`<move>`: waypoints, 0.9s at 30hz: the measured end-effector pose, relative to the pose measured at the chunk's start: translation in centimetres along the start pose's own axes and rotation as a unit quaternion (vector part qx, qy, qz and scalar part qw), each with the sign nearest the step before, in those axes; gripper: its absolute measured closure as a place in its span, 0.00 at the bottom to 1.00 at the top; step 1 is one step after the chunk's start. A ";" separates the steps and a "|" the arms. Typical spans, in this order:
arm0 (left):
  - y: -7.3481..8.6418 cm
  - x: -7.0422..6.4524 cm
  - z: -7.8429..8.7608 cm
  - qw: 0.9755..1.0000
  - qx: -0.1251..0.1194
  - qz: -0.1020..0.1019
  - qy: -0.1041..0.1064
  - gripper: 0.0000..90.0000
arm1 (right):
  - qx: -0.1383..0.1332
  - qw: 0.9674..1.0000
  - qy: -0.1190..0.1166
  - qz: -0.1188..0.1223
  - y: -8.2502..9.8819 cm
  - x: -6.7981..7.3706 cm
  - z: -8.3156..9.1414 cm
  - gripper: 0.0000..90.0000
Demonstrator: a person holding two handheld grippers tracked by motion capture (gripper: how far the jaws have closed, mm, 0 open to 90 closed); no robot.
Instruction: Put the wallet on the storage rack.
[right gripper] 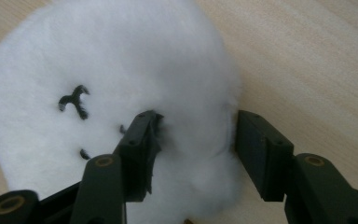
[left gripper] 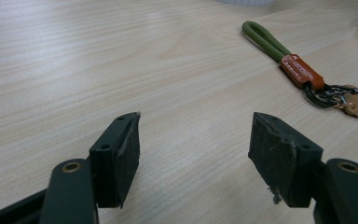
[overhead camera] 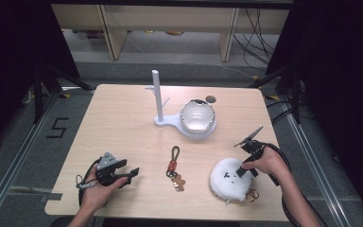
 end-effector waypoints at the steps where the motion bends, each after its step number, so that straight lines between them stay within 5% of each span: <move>1: 0.0 0.0 0.0 1.000 0.000 0.000 0.000 0.37 | -0.005 1.000 0.004 -0.003 0.0 0.2 -0.1 0.60; 16: 0.0 0.1 0.0 1.000 0.000 0.006 -0.001 0.37 | 0.002 1.000 0.013 0.000 -0.3 0.3 -0.3 0.85; 20: 0.0 0.1 0.0 1.000 0.000 0.008 -0.001 0.37 | 0.002 1.000 0.015 -0.004 -0.3 0.3 -0.2 0.88; 21: 0.0 0.1 0.0 1.000 0.000 0.008 -0.001 0.37 | 0.011 1.000 0.017 -0.022 -0.2 0.5 -0.1 0.88; 27: 0.0 0.1 0.0 1.000 -0.001 0.008 0.000 0.37 | -0.011 1.000 0.023 -0.010 0.2 0.9 0.3 0.90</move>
Point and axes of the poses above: each handheld gripper's, and its own axes: z roughly backward along the jaws, y roughly out of its underside, x roughly to its left, the point moved 1 cm from there along -z, roughly forward along the jaws, and after that the axes turned 3 degrees about x, right-handed, at the moved point
